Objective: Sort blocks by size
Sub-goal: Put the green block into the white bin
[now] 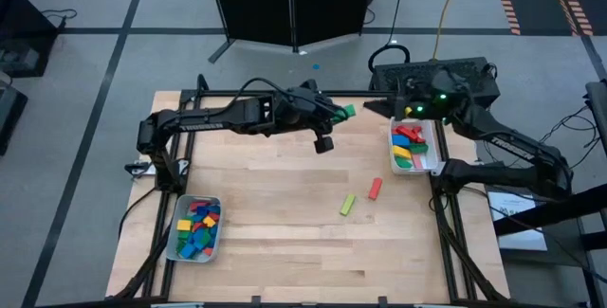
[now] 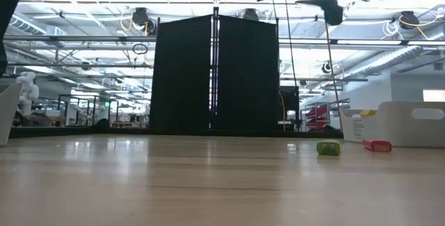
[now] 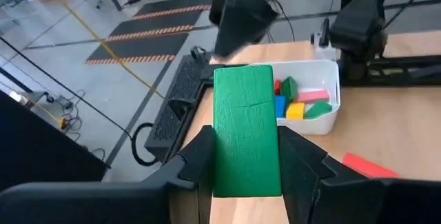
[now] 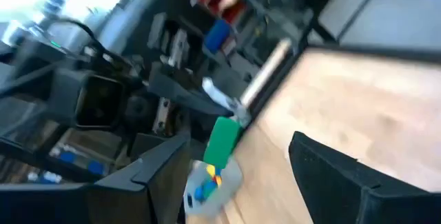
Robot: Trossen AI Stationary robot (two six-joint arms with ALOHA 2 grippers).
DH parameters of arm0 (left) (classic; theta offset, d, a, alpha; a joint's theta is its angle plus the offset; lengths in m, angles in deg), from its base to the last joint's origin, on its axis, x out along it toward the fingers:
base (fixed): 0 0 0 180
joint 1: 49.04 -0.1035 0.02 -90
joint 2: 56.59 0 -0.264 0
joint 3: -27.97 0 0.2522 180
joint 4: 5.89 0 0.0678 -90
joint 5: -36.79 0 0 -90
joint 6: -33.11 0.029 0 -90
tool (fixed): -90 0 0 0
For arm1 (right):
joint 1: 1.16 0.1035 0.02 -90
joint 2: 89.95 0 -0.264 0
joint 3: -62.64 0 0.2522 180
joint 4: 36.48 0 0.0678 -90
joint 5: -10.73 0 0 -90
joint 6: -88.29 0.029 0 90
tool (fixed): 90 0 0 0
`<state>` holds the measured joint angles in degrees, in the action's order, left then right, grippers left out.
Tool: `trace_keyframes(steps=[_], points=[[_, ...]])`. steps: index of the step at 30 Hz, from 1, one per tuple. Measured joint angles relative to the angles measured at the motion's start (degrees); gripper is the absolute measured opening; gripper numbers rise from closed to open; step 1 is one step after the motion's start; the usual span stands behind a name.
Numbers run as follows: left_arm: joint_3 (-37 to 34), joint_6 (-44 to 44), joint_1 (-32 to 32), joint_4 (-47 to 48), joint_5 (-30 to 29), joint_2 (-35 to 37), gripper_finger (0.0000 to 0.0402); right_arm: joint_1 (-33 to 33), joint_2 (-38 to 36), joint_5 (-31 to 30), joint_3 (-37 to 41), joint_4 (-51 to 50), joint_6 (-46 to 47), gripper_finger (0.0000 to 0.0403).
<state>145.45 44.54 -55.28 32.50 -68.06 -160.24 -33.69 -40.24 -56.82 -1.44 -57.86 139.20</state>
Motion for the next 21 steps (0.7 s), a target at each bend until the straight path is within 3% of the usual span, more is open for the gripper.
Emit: trace_keyframes(steps=[10, 21], points=[[-0.13, -0.08, 0.51, 2.45, -0.26, -0.91, 0.0111, 4.21, 7.68, 0.19, 0.02, 1.56, -0.08, 0.0238], [-0.13, -0.50, 1.15, 2.51, -0.28, -0.91, 0.0111, 6.03, 9.90, 0.32, 0.02, 4.53, -0.57, 0.0224]])
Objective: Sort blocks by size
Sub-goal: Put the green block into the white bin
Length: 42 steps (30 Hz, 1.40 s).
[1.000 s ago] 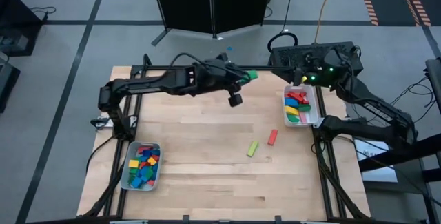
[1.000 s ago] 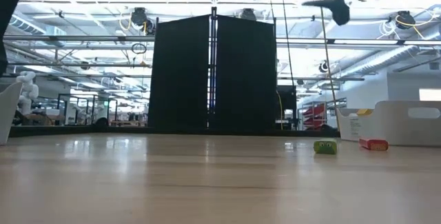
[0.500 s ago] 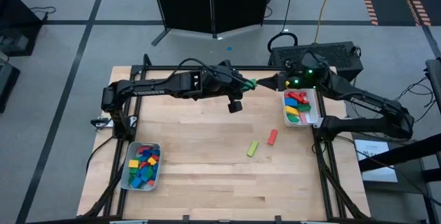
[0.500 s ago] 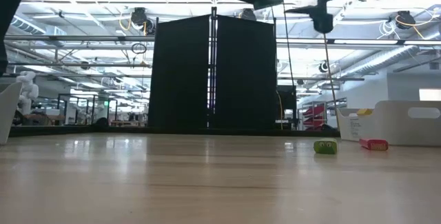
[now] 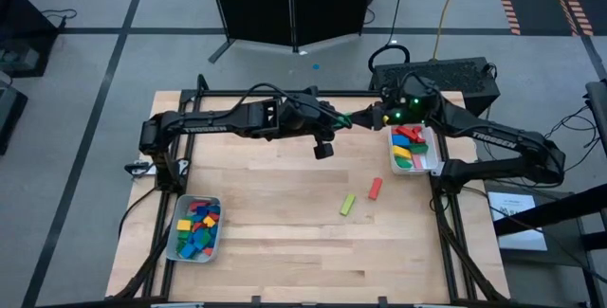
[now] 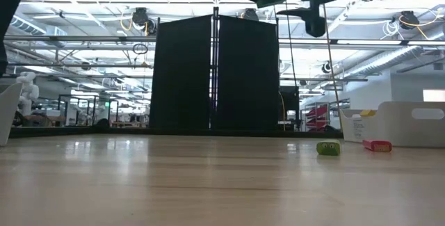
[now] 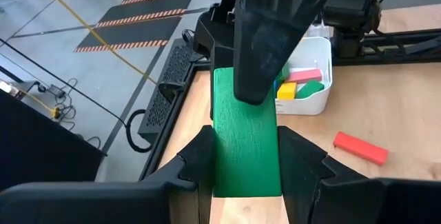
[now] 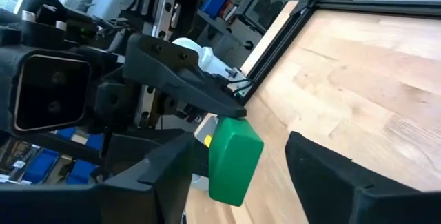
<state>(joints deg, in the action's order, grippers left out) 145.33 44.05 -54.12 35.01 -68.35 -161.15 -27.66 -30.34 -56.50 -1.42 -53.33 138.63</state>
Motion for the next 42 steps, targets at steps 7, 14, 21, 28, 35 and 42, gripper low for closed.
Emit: trace_keyframes(steps=[7, 14, 21, 28, 35, 42], points=[[0.01, -0.02, 0.07, -0.05, -0.04, -0.39, 0.0111, 0.00, 0.60, 0.04, 0.00, 0.15, -0.95, 0.0153], [0.02, 0.76, 0.24, 0.15, -1.07, -0.39, 0.0111, -0.02, 1.03, 0.21, 0.00, -0.01, -2.02, 0.0041], [0.13, -0.15, 0.41, -0.31, -0.28, -0.33, 0.0042, 0.00, 1.08, 0.09, 0.11, -0.64, -4.50, 0.0038], [0.11, 0.15, 0.68, 1.19, -0.66, -0.35, 0.0044, -0.98, 1.06, -2.44, 0.00, -9.47, -6.64, 0.0038], [0.11, -0.08, 0.27, 6.51, -1.64, -0.35, 0.0046, -2.68, 0.66, -13.45, 0.00, -32.85, -9.96, 0.0038], [0.09, -1.64, 0.24, 8.27, 2.15, -0.35, 0.0058, -3.54, 0.62, -34.14, 0.00, -57.47, -7.94, 0.0038]])
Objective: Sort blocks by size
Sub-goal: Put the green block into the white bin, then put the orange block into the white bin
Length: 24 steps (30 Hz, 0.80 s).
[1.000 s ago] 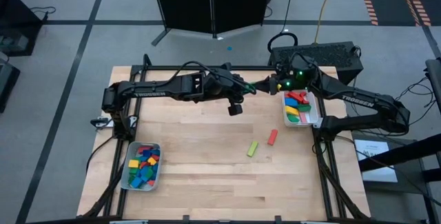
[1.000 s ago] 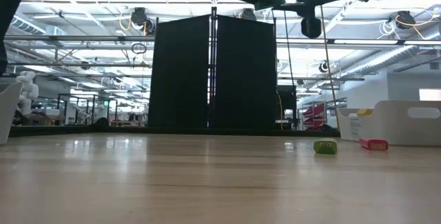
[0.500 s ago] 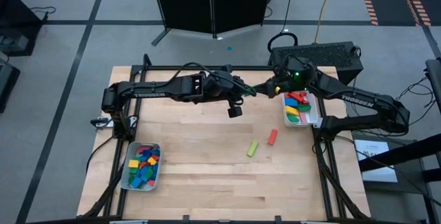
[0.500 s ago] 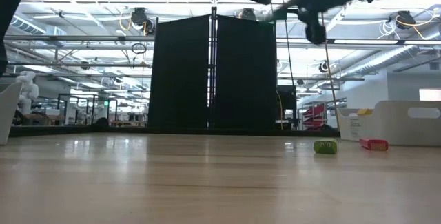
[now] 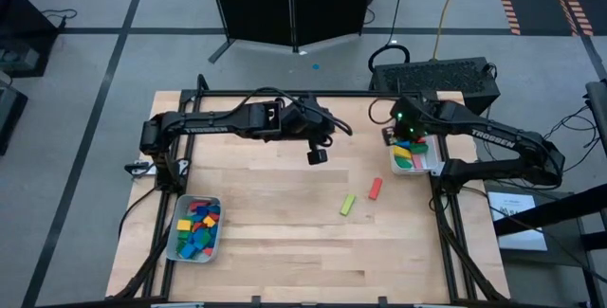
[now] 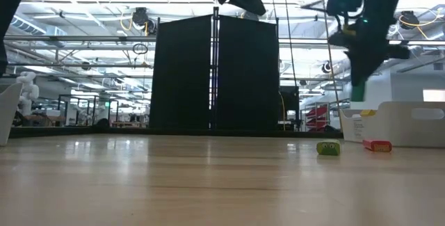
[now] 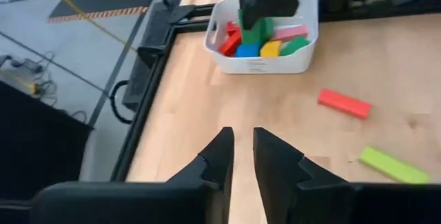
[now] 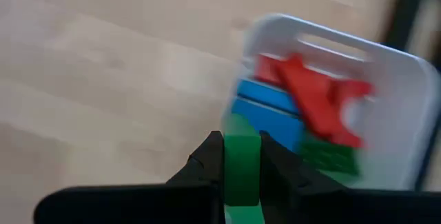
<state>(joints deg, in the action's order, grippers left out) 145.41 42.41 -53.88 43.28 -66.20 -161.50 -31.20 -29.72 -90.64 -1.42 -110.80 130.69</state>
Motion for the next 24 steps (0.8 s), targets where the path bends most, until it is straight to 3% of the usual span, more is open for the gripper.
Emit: trace_keyframes(steps=[5, 10, 17, 24], points=[[-0.08, -0.50, 0.15, -1.11, 2.11, -1.69, 0.0111, 0.00, -0.13, -5.41, 0.00, -4.93, 2.37, 0.0038], [-0.07, -7.57, 0.29, -6.92, 6.90, -5.96, 0.0177, -0.26, 0.04, -12.14, 0.00, -9.97, 5.95, 0.0046], [-0.09, -12.00, 2.20, -15.88, 9.81, -15.88, 0.0237, -0.74, 0.33, -12.51, 0.15, -12.04, 4.67, 0.0139], [-0.09, -15.60, 4.34, -21.74, 9.92, -23.92, 0.0249, -0.74, 0.33, -12.53, 0.15, -11.04, 2.79, 0.0221]])
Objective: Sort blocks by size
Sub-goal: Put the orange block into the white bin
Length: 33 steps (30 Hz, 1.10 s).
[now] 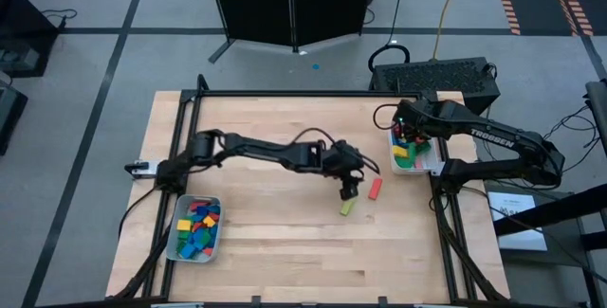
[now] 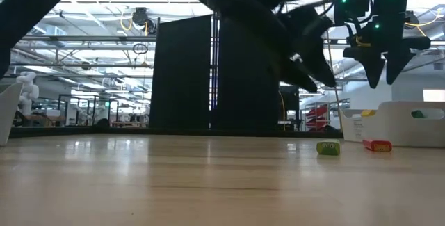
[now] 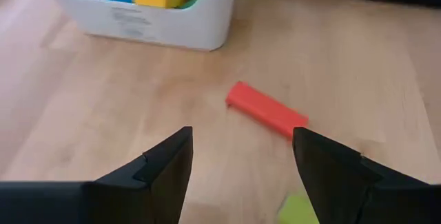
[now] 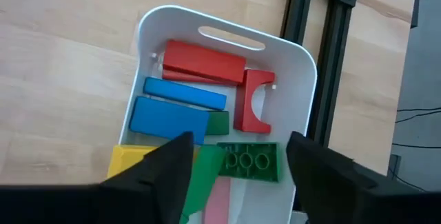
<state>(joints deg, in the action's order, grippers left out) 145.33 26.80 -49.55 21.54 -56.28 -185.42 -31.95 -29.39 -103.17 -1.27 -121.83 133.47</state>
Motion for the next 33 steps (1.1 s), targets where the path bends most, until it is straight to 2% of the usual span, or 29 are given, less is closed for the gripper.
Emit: trace_keyframes(steps=[2, 7, 10, 14, 17, 20, 33], points=[[0.00, -0.22, 0.80, -3.03, -0.01, -1.54, 0.0249, 0.02, 0.00, -0.02, 0.00, 0.14, -0.02, 0.0237], [0.00, 5.88, 3.54, -11.92, 0.43, -4.53, 0.0249, 0.00, 0.00, -0.08, 0.00, 0.23, 0.10, 0.0257], [0.04, 4.59, 4.40, -13.72, 0.55, -5.23, 0.0249, 0.02, 0.00, -0.08, 0.00, 0.24, 0.02, 0.0259], [0.02, 4.82, 4.33, -17.57, -2.31, -7.16, 0.0249, 0.02, -0.01, -0.09, 0.00, 0.27, 0.00, 0.0258], [0.04, 8.73, 4.30, -25.49, -2.73, -9.00, 0.0249, 0.00, -0.02, -0.13, 0.00, 0.24, -0.02, 0.0256], [0.11, 8.26, 4.23, -30.10, -2.07, -10.42, 0.0249, 0.00, -0.13, -0.12, 0.00, 0.03, -0.27, 0.0256], [0.75, 8.18, 4.14, -31.85, -1.44, -16.03, 0.0249, 0.01, -0.11, -0.43, 0.01, 0.73, -2.49, 0.0256]])
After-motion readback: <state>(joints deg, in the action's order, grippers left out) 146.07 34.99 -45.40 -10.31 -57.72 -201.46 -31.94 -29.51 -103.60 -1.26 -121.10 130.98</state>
